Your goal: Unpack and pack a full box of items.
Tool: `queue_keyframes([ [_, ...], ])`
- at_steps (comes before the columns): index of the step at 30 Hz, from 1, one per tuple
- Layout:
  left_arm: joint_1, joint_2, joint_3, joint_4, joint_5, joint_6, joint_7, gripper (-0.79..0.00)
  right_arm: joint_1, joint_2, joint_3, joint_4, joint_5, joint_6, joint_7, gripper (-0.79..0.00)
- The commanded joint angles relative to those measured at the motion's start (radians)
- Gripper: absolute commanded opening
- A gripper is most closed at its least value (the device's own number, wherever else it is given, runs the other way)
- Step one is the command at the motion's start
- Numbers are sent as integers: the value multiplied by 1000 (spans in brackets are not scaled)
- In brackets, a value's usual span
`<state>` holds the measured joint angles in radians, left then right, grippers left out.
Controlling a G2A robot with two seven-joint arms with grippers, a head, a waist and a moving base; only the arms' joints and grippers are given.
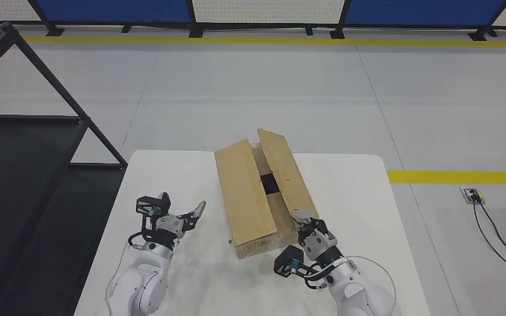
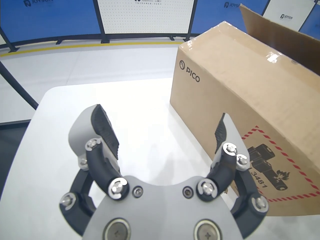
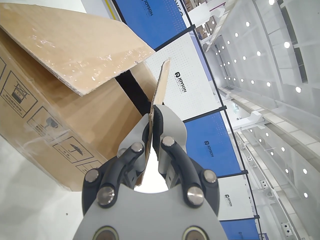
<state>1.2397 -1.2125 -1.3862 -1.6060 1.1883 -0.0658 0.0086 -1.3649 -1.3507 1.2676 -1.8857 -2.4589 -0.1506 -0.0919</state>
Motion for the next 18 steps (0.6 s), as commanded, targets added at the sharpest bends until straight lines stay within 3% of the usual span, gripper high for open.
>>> queue_keyframes([
  [1,0,0,0,0,0,0,0,0,0,0,0,0,-1,0,0,-785],
  [9,3,0,0,-2,5,-4,-1,0,-2,0,2,-5,11,8,-1,-785],
  [18,19,-1,-50,18,-65,-5,46,0,-24,15,70,-30,108,-61,-116,-785],
])
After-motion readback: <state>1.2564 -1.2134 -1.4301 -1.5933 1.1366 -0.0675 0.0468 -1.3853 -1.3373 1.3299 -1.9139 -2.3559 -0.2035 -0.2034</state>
